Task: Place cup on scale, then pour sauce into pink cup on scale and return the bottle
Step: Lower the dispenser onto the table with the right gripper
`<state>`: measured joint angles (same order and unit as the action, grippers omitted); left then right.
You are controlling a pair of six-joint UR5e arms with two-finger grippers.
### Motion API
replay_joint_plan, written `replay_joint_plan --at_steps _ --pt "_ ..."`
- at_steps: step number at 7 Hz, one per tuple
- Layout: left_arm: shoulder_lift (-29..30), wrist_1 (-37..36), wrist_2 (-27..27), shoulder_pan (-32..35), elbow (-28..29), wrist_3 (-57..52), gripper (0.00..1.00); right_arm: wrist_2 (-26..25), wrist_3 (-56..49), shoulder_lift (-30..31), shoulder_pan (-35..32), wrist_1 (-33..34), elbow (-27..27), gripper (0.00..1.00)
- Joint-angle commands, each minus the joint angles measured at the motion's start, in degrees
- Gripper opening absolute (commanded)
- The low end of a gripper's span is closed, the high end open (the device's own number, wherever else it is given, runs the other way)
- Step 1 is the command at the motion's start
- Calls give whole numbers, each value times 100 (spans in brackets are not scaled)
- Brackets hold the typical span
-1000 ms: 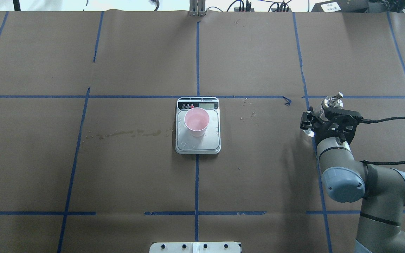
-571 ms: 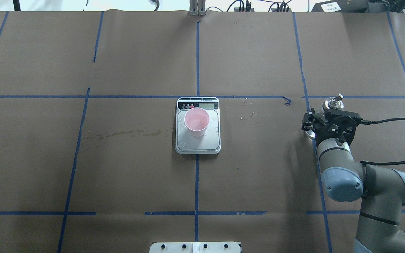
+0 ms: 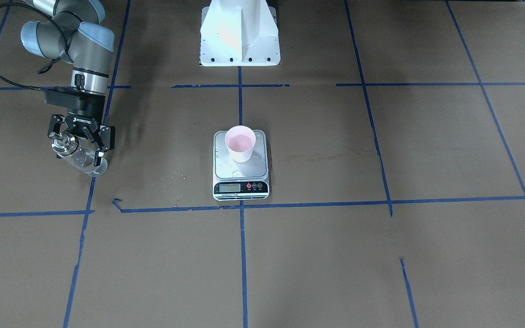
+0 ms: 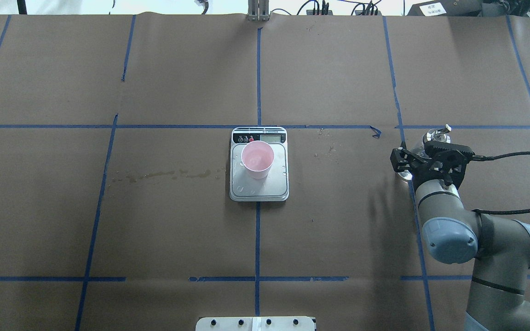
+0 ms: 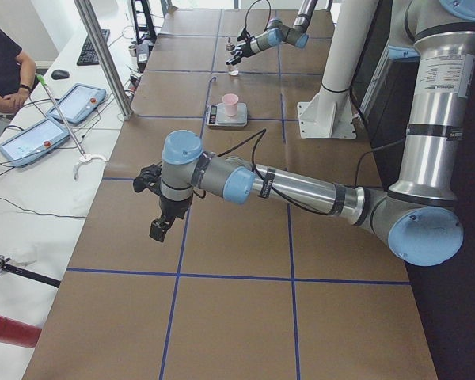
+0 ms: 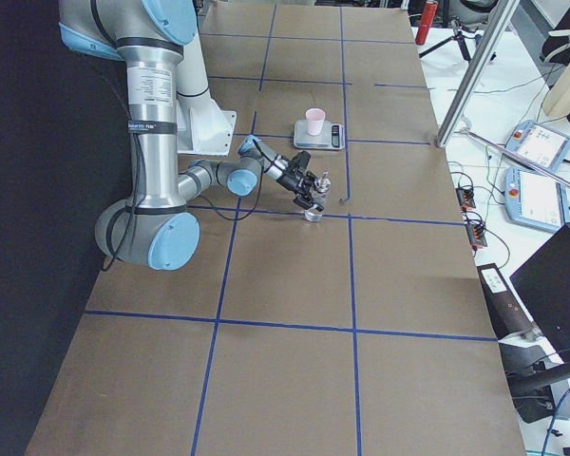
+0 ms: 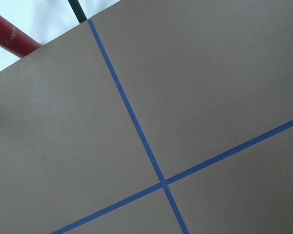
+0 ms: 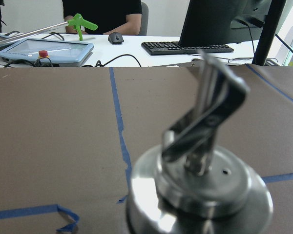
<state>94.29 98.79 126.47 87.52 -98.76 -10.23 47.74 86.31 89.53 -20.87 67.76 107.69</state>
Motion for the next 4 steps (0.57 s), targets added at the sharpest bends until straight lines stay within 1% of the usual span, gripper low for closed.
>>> replay_joint_plan --at_steps 1,2,3,4 --pt "-7 0 9 2 -12 -5 100 654 -218 352 -135 26 662 100" --pt "-7 0 9 2 -21 -5 100 1049 -368 537 -232 35 927 100" --pt "-7 0 9 2 -21 4 100 1566 -552 687 -363 35 1095 100" --pt "-16 0 9 2 -21 4 100 1911 -563 697 -469 44 1192 100"
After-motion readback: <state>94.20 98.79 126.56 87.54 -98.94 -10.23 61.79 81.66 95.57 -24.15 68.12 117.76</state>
